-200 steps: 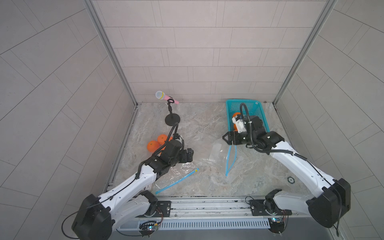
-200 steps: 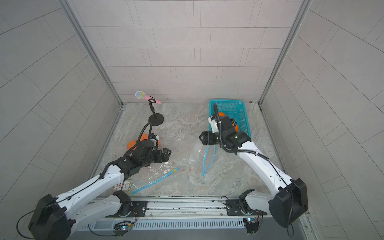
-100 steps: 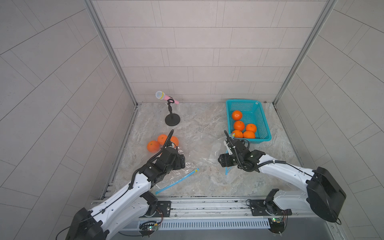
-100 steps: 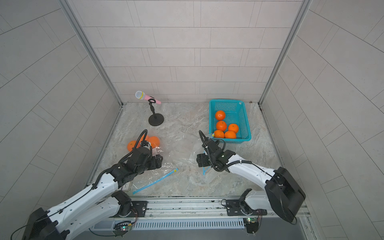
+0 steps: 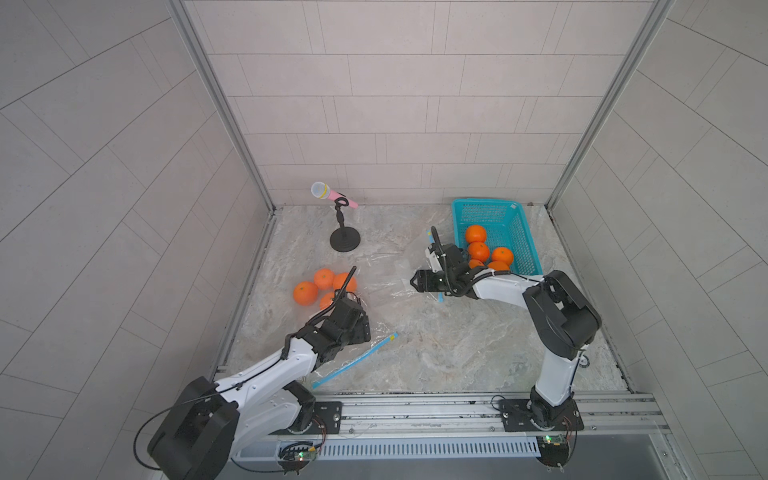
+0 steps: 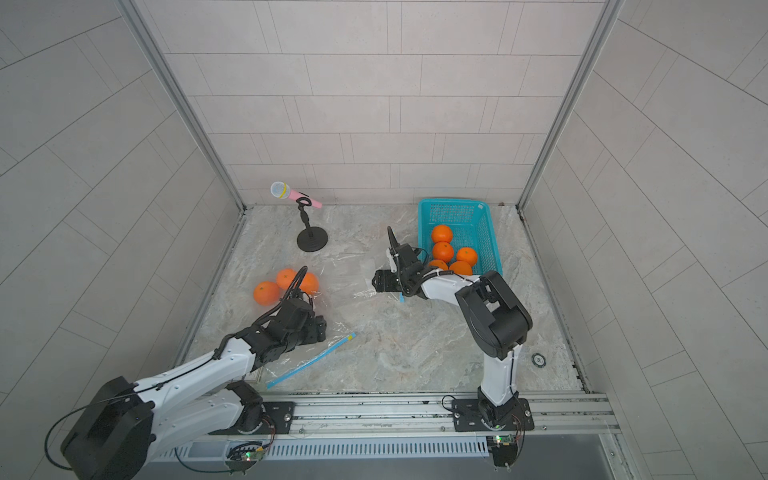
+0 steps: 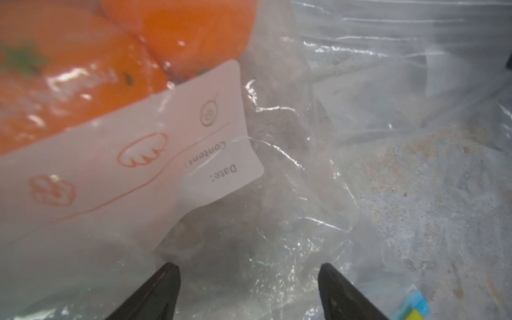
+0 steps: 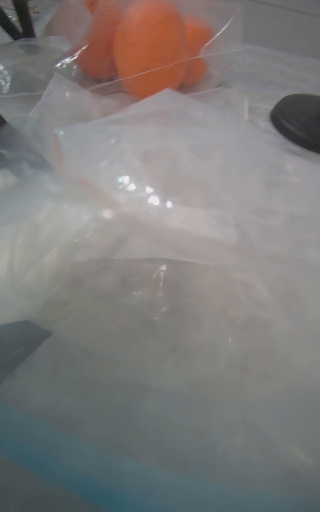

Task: Open the zip-top bag and take out the orange
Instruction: Adjust the zipper food storage bag at the center of the board.

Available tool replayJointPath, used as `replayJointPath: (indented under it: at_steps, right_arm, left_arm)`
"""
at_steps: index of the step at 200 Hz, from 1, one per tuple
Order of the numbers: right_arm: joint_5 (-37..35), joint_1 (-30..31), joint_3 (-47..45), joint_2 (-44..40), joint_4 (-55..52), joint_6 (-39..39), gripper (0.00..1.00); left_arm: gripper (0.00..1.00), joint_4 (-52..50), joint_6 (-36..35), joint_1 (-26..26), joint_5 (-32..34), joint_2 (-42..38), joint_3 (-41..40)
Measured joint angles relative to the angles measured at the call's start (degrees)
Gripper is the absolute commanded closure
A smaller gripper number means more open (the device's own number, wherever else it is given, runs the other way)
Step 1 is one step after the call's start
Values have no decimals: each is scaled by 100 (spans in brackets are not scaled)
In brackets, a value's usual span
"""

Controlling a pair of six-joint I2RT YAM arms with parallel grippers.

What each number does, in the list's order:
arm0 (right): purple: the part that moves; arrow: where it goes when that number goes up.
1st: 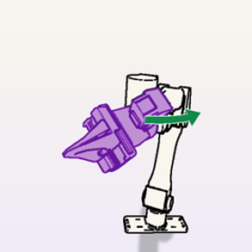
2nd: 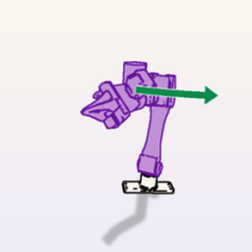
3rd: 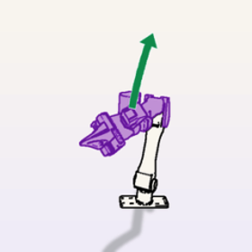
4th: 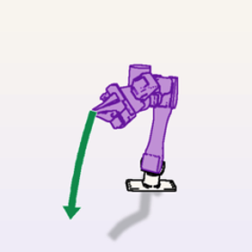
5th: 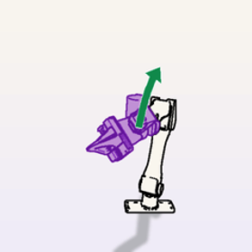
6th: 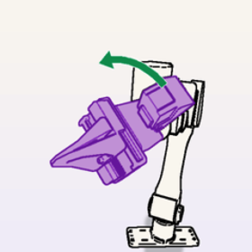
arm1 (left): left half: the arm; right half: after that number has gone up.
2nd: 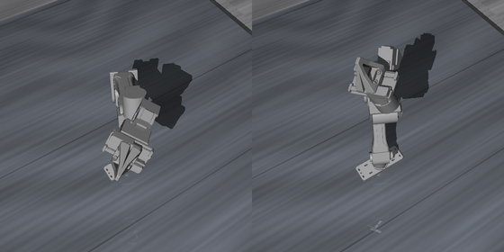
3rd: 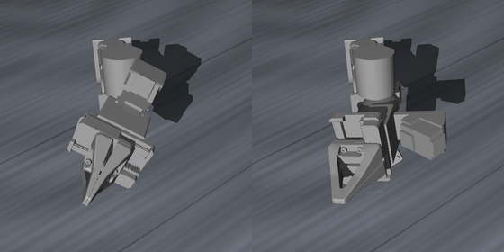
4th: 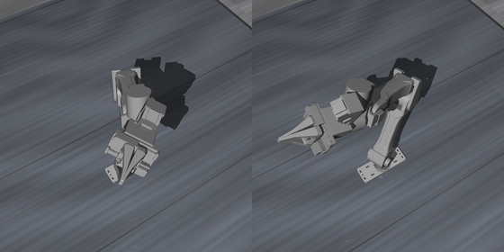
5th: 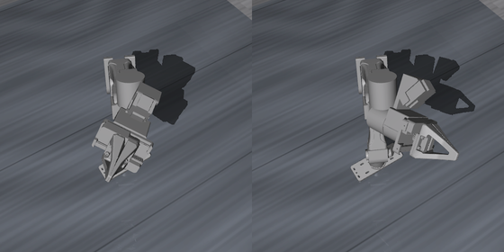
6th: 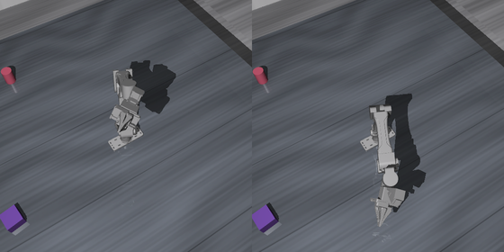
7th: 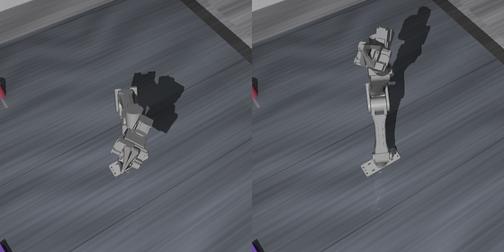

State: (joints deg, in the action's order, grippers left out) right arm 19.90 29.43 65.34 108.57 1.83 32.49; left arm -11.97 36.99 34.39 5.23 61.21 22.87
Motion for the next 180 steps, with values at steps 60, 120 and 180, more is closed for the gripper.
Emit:
replayJointPath:
  at_steps: [60, 120, 180]
  right_arm:
    - [284, -260, 984, 24, -758, -348, 14]
    - [-122, 90, -872, -2131, -1414, -402, 10]
    - [299, -31, 592, -660, -2059, -535, 12]
  left_arm:
    - [15, 61, -146, 2, -407, -20, 275]
    - [15, -42, -55, 181, -678, -555, 225]
    - [10, 789, -103, 372, -933, 166, 442]
